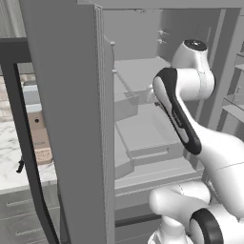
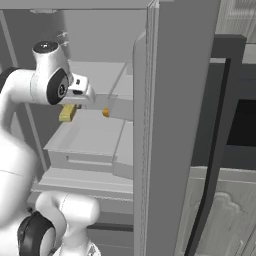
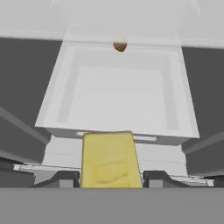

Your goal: Retrieve the butter from the fridge and place it on a plate on the dining table. Then retrieve the butter knife by the fridge and place it near the plate.

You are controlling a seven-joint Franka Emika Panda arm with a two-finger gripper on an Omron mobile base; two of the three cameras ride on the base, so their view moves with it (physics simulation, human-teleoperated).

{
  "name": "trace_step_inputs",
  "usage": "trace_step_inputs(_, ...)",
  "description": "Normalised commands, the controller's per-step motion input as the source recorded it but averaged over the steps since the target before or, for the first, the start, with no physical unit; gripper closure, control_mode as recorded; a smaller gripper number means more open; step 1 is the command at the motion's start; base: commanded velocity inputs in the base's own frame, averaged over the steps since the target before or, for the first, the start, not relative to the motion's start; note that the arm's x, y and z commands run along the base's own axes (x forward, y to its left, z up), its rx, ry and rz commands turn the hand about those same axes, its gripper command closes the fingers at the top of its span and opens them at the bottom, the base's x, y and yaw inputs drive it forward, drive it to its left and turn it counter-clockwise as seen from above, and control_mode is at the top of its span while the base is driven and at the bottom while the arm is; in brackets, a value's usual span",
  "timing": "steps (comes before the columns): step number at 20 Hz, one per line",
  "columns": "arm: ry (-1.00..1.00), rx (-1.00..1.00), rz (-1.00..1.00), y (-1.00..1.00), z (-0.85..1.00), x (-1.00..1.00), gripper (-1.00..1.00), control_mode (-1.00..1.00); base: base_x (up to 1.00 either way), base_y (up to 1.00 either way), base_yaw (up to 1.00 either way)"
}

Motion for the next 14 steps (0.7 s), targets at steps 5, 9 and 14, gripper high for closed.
trace_step_inputs(5, 0.07, -0.02, -0.15, 0.00, -0.11, -0.43, 1.00, -1.00, 0.00, 0.00, 0.00)
trace_step_inputs(9, 0.02, 0.00, -0.12, 0.00, -0.06, -0.67, 1.00, -1.00, 0.00, 0.00, 0.00)
trace_step_inputs(14, 0.00, 0.00, -0.10, 0.00, -0.28, -0.51, 1.00, -1.00, 0.00, 0.00, 0.00)
